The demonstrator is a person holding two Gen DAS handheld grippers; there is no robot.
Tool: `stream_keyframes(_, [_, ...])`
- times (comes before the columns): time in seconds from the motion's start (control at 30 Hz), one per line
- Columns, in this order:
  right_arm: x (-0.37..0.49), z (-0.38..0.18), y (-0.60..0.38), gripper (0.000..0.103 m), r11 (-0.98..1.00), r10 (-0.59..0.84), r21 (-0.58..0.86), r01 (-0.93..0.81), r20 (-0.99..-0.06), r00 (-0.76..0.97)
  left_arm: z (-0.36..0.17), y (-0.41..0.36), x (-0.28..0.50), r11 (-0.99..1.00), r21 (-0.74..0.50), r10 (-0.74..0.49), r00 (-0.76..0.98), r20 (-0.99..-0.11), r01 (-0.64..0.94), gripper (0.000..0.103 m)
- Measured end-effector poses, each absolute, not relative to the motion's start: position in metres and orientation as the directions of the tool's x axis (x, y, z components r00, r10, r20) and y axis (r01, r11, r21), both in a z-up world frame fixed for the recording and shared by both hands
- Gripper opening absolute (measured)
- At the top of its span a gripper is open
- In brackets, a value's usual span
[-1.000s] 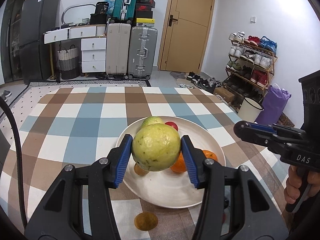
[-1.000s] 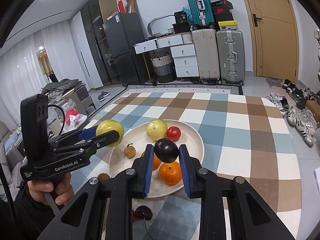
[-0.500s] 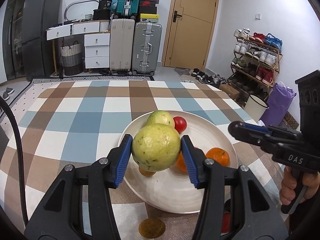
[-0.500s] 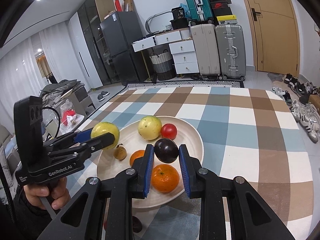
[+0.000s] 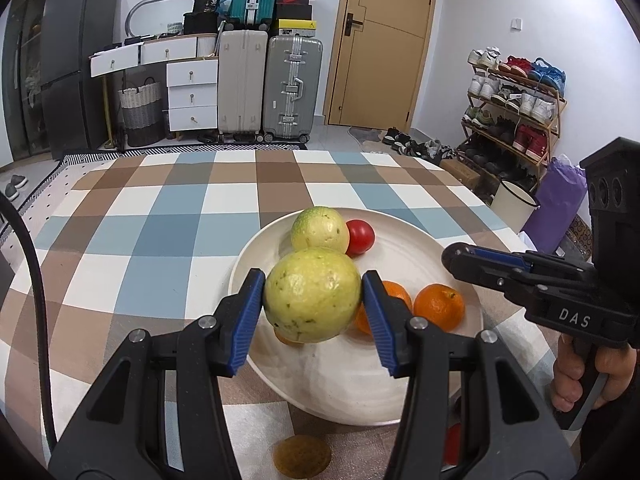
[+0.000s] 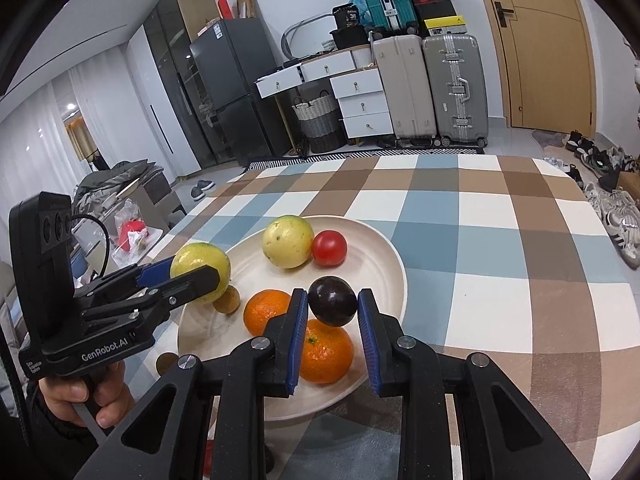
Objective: Organize fruits
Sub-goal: 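Carry the pomelo and cherry onto the plate and open both grippers, then withdraw both grippers from the plate toward the remaining fruits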
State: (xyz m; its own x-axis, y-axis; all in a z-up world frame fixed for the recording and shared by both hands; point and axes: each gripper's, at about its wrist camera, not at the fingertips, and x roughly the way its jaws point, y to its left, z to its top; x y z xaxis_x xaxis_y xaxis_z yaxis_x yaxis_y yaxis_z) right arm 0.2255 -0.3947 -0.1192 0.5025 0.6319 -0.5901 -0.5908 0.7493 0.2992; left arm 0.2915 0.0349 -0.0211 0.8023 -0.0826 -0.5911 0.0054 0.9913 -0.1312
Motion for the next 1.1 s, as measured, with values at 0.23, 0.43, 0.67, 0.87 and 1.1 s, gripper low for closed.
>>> stream_keyframes(0.23, [0.23, -0.124, -0.393, 0.028, 0.765, 0.611, 0.287, -0.576, -0.606, 0.51, -0.022, 0.03, 0.292, 0.993, -0.119, -0.087, 0.799, -0.594, 0.019, 0.047])
stream_keyframes(0.43, [0.229, -0.124, -0.396, 0.04, 0.773, 0.604, 0.281, -0.569, -0.603, 0.522, -0.023, 0.03, 0.292, 0.992, -0.126, -0.087, 0.797, -0.598, 0.014, 0.047])
stream_keyframes(0.67, [0.227, -0.121, -0.406, 0.063, 0.787, 0.597, 0.288, -0.546, -0.581, 0.553, -0.02, 0.033, 0.288, 0.99, -0.143, -0.099, 0.809, -0.579, 0.018, 0.047])
stream_keyframes(0.87, [0.225, -0.119, -0.41, 0.082, 0.794, 0.592, 0.287, -0.536, -0.565, 0.574, -0.018, 0.033, 0.286, 0.99, -0.142, -0.095, 0.813, -0.574, 0.015, 0.06])
stream_keyframes(1.1, [0.217, -0.115, -0.411, 0.09, 0.799, 0.583, 0.257, -0.544, -0.553, 0.595, -0.015, 0.041, 0.274, 0.988, -0.157, -0.082, 0.817, -0.571, -0.01, 0.081])
